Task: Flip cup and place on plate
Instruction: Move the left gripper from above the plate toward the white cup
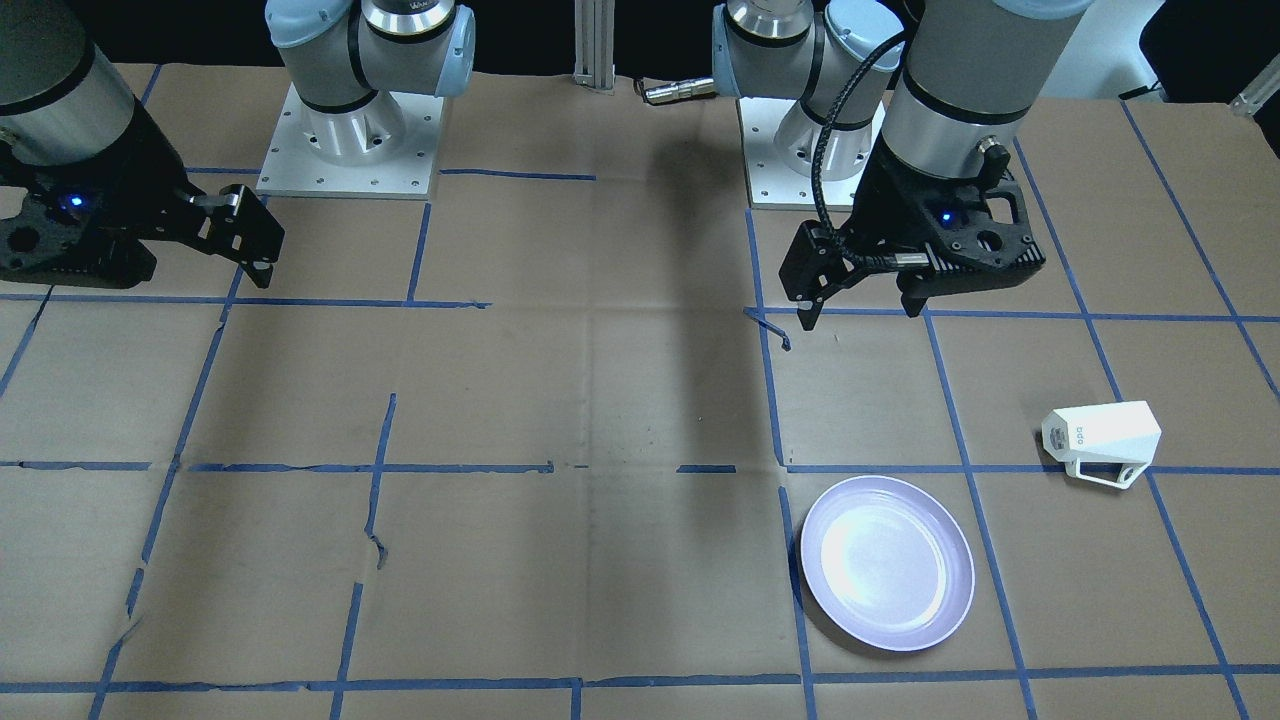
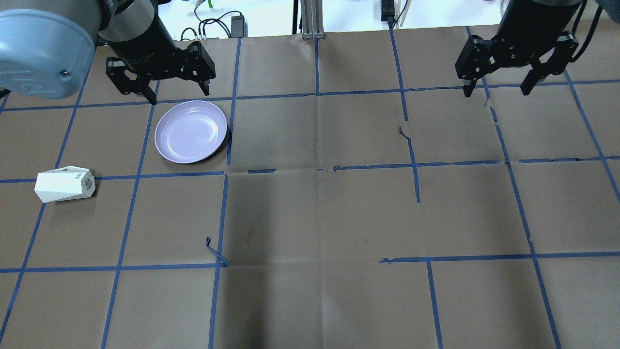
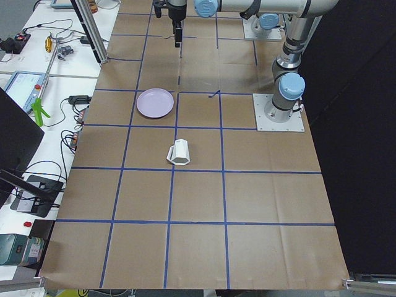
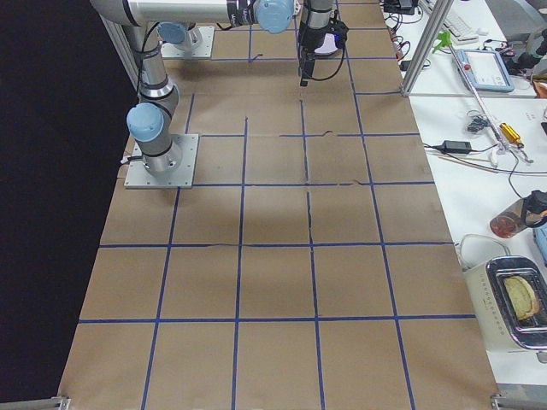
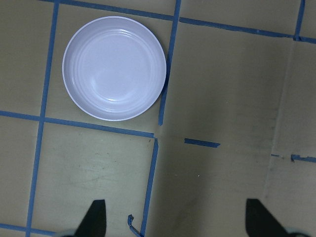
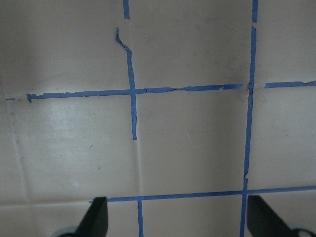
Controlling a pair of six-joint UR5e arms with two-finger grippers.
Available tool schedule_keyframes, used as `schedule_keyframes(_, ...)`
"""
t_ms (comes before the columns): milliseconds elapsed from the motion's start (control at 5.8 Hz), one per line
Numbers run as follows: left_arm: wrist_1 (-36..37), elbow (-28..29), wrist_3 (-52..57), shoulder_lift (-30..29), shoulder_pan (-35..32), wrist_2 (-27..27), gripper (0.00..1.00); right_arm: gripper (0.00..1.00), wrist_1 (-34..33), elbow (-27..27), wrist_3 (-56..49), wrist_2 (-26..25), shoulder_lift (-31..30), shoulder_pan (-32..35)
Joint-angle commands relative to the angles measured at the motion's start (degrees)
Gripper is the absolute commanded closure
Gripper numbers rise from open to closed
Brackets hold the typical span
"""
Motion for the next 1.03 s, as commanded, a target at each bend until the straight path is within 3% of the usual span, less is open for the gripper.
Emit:
schedule_keyframes(0,0.0,0.0,0.0,0.0,-0.2,0.1,0.01,0.0,0.0,0.0,0.0,0.0,0.0,0.0)
schedule_keyframes(345,-0.2,-0.2,-0.4,0.4,-0.2,0.4,0.01,0.0,0.0,0.0,0.0,0.0,0.0,0.0)
schedule_keyframes(517,-4.6,-1.0,-1.3,1.1,0.0,0.4,0.01,0.0,0.0,0.0,0.0,0.0,0.0,0.0)
schedule_keyframes(862,-6.1,-1.6,1.3,1.4,1.4,0.8,0.01,0.0,0.0,0.0,0.0,0.0,0.0,0.0)
